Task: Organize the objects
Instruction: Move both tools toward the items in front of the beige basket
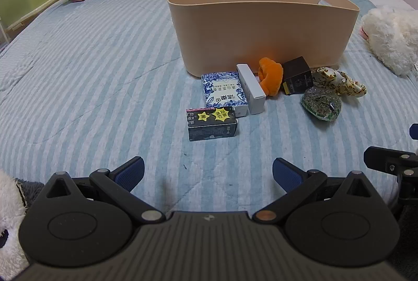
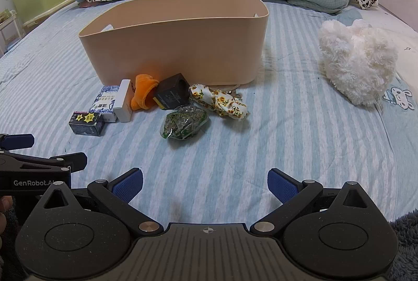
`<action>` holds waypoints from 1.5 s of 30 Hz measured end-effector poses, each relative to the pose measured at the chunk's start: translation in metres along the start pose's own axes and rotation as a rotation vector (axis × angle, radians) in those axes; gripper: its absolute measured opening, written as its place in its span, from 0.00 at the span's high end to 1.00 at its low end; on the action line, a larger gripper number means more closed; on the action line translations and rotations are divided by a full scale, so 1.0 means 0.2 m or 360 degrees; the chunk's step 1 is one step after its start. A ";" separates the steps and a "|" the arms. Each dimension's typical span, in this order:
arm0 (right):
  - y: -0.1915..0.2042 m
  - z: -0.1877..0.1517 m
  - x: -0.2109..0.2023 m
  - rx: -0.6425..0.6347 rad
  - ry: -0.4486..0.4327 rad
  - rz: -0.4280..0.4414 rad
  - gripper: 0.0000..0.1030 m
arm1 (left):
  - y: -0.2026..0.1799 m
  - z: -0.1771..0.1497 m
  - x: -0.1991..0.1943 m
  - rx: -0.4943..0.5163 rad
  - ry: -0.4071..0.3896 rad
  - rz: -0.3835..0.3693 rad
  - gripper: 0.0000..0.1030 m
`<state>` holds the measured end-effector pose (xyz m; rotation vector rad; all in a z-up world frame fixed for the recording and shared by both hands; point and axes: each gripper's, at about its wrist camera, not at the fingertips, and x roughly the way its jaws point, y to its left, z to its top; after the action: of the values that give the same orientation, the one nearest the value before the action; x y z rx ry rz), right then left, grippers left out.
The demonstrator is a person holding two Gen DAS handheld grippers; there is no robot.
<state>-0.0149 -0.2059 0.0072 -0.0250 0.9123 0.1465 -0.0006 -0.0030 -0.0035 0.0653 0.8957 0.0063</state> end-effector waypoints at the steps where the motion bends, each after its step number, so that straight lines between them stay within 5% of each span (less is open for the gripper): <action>1: 0.00 0.00 0.00 0.0000 0.0000 0.0000 0.00 | 0.00 0.00 0.00 -0.0001 -0.0001 0.0001 0.00; 26: 0.00 0.00 0.00 0.0000 0.0002 -0.0001 0.00 | 0.00 0.00 0.00 -0.0009 -0.0007 0.0022 0.00; 45: 0.02 0.12 0.10 -0.0103 0.0033 -0.0027 0.00 | 0.04 0.18 0.14 -0.0171 0.0057 0.0065 0.00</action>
<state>0.0152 -0.1986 0.0056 -0.0944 0.9277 0.1602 0.0450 0.0033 -0.0019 -0.0168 0.9281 0.0938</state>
